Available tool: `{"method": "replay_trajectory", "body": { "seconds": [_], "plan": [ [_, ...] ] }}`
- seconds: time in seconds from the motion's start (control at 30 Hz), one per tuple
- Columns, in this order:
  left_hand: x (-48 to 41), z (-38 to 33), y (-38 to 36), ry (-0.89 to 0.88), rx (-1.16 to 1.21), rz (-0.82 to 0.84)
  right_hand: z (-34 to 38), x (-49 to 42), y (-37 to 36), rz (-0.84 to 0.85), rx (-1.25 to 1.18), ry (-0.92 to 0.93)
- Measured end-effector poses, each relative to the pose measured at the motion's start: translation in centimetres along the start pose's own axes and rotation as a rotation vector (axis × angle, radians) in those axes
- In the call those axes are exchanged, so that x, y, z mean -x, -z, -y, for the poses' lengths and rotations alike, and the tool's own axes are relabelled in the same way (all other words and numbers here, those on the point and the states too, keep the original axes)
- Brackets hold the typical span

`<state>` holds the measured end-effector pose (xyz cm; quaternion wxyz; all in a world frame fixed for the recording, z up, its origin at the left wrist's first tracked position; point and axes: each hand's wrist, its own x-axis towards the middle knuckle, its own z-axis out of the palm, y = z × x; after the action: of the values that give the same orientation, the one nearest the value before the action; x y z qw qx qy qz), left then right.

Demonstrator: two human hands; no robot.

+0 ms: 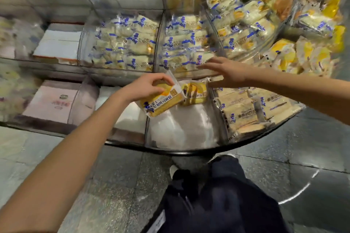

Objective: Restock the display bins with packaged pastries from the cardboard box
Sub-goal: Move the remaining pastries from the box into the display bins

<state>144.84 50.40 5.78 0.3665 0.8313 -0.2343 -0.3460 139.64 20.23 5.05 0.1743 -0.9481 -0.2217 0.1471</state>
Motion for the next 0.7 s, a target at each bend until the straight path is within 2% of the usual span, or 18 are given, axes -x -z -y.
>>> {"method": "replay_trajectory", "body": {
  "seconds": [0.23, 0.4, 0.7],
  "plan": [
    [-0.4, 0.5, 0.9, -0.084, -0.086, 0.178, 3.0, 6.5, -1.9, -0.079, -0.134, -0.281],
    [-2.0, 0.9, 0.2, -0.123, -0.126, 0.258, 5.0, 7.4, -3.8, -0.115, -0.165, -0.284],
    [-6.4, -1.4, -3.5, -0.164, -0.264, 0.381, 3.9, 6.5, -4.9, -0.1, -0.133, -0.211]
  ]
}}
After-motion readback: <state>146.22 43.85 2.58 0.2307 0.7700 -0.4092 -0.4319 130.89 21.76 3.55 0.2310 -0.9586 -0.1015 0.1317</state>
